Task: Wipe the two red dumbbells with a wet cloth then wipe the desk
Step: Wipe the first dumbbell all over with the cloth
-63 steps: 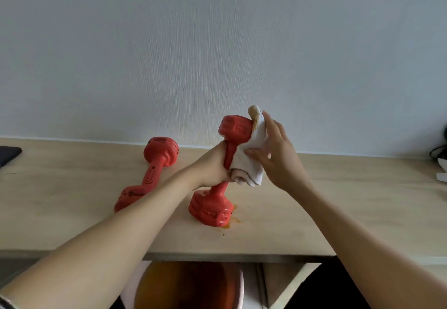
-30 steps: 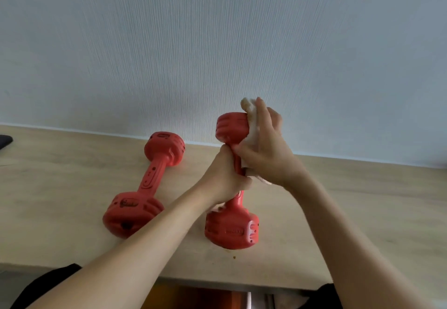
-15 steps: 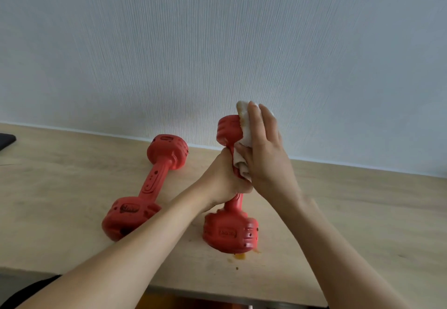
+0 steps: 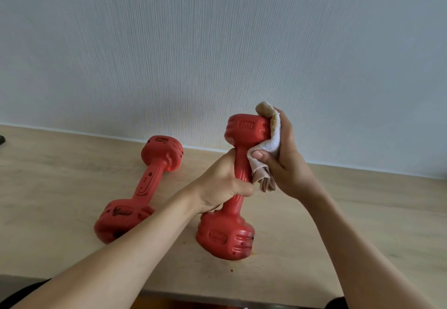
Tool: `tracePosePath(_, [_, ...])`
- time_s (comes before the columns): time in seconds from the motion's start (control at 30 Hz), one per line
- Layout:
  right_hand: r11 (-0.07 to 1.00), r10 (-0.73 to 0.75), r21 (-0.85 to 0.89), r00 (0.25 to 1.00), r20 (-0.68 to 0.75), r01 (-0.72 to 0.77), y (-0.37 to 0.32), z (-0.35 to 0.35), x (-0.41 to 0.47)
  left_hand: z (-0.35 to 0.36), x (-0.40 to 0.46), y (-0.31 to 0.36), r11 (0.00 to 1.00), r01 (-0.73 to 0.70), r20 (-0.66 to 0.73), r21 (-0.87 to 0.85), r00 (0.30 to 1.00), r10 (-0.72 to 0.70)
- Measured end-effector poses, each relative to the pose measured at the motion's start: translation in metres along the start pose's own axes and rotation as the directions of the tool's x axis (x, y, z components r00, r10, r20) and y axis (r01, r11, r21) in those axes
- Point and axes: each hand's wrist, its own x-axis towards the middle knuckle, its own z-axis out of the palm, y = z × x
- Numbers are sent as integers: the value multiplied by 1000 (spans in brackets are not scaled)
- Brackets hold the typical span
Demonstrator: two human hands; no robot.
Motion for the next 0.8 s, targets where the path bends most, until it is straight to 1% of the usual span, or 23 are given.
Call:
tracePosePath(0.07, [1000, 0, -9, 1000, 16, 0, 0, -4, -2, -2, 0, -3, 999, 45, 37, -6, 998, -45])
tracePosePath(0.13, [999, 32, -22, 999, 27, -31, -1, -7, -4, -4, 0, -3, 995, 85, 43, 47, 995, -87])
tracePosePath(0.17, [998, 57, -37, 998, 23, -56, -3, -9, -4, -5, 1, 0, 989, 96, 38, 113, 994, -101])
tracePosePath(0.23, [991, 89, -96, 996, 0, -89, -10, -11, -4, -6, 6, 9, 945, 106, 12, 308, 993, -116])
tracePosePath(0.27, [986, 84, -142, 996, -18, -86, -15, -10, -3, -6, 8, 13, 900, 114, -29, 420, 993, -113])
tracePosePath(0.33, [968, 53, -242, 997, -63, -67, -26, -2, -1, -4, 11, 16, 784, 146, -160, 603, 985, -60])
tracePosePath(0.37, [953, 40, -296, 995, -88, -64, -32, 5, 0, -2, 10, 15, 742, 166, -226, 649, 974, -20])
tracePosePath(0.4, [931, 32, -357, 993, -115, -71, -37, 14, 1, 0, 9, 12, 723, 175, -274, 668, 962, 21])
tracePosePath(0.43, [903, 25, -421, 990, -141, -83, -41, 22, 3, 2, 8, 8, 728, 167, -301, 664, 952, 56])
tracePosePath(0.47, [876, 15, -474, 986, -163, -92, -44, 30, 4, 4, 7, 4, 756, 154, -315, 636, 946, 72])
tracePosePath(0.53, [863, -11, -500, 986, -167, -75, -44, 35, 6, 3, 9, -2, 829, 116, -313, 548, 947, 74])
tracePosePath(0.6, [922, -12, -385, 994, -107, -31, -35, 29, 5, -2, 10, -6, 872, 69, -287, 484, 954, 84])
tracePosePath(0.67, [966, -21, -257, 999, -34, 11, -22, 17, 1, -7, 10, -10, 889, 65, -255, 453, 965, 60])
tracePosePath(0.73, [979, -43, -198, 999, 14, 45, -12, 7, -2, -10, 8, -11, 914, 83, -222, 398, 975, 8])
tracePosePath(0.8, [983, -49, -177, 998, 29, 53, -7, 2, -3, -10, 6, -9, 944, 72, -180, 321, 984, -14])
